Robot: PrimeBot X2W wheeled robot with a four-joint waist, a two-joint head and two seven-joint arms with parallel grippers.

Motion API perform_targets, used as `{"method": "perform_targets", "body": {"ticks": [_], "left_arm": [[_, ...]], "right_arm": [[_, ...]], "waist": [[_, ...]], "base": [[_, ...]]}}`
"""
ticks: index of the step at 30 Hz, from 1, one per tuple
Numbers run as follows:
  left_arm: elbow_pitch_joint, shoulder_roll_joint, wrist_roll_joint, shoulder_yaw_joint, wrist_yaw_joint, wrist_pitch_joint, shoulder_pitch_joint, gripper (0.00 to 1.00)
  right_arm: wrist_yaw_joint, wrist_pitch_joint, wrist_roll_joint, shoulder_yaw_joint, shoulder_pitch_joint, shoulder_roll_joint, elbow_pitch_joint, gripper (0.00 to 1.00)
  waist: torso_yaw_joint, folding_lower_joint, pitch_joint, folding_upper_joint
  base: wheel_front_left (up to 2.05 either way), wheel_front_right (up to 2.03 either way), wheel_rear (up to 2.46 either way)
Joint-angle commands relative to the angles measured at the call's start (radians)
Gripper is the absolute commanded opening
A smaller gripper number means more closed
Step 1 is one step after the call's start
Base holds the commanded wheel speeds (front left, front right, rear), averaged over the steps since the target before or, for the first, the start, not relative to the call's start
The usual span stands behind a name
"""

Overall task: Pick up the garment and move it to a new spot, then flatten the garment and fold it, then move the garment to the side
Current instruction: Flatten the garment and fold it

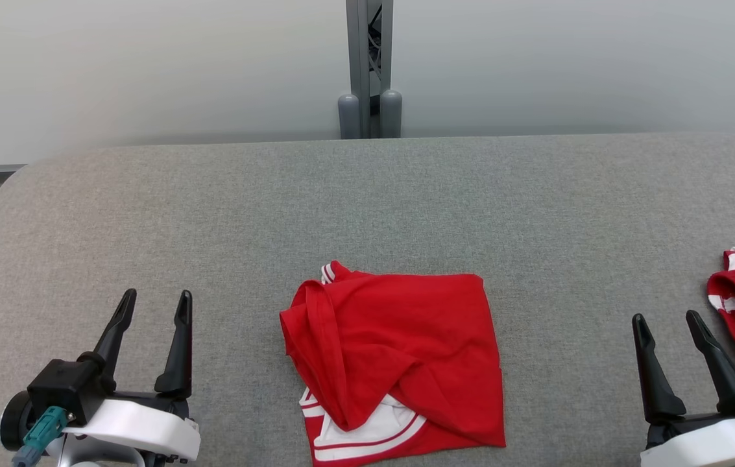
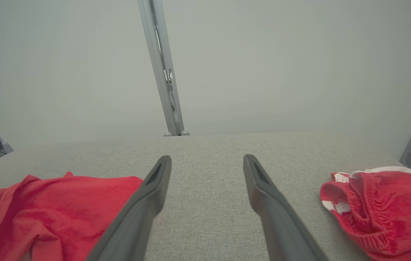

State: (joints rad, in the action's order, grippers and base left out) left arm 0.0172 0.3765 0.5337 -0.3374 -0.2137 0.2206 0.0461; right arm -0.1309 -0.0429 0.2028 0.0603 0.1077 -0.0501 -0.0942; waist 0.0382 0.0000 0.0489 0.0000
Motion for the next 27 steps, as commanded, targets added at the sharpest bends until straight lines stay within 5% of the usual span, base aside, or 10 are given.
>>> {"method": "perform_targets", "body": {"ticks": [1, 13, 16, 27], "left_arm": [[-0.003, 0.006, 0.001, 0.002, -0.005, 0.003, -0.006, 1.0], [0.002, 0.006, 0.007, -0.002, -0.001, 0.009, 0.005, 1.0], [0.003, 0.006, 0.009, -0.002, 0.001, 0.011, 0.011, 1.0], [0.009, -0.006, 0.011, -0.008, 0.009, 0.018, 0.034, 1.0]], "right_arm": [[0.0, 0.004, 0.005, 0.003, 0.005, -0.002, -0.009, 1.0], [0.0, 0.014, -0.002, -0.009, -0.013, -0.002, -0.019, 1.0], [0.0, 0.03, 0.002, -0.022, -0.022, -0.002, -0.013, 0.0], [0.0, 0.035, 0.042, -0.219, -0.144, -0.031, 0.141, 0.0]], "waist": [[0.0, 0.0, 0.001, 0.0], [0.012, 0.0, 0.013, 0.0], [0.019, 0.0, 0.015, 0.0], [0.068, 0.0, 0.045, 0.0]], "base": [[0.0, 0.0, 0.0], [0.0, 0.0, 0.0], [0.0, 0.0, 0.0], [0.0, 0.0, 0.0]]}}
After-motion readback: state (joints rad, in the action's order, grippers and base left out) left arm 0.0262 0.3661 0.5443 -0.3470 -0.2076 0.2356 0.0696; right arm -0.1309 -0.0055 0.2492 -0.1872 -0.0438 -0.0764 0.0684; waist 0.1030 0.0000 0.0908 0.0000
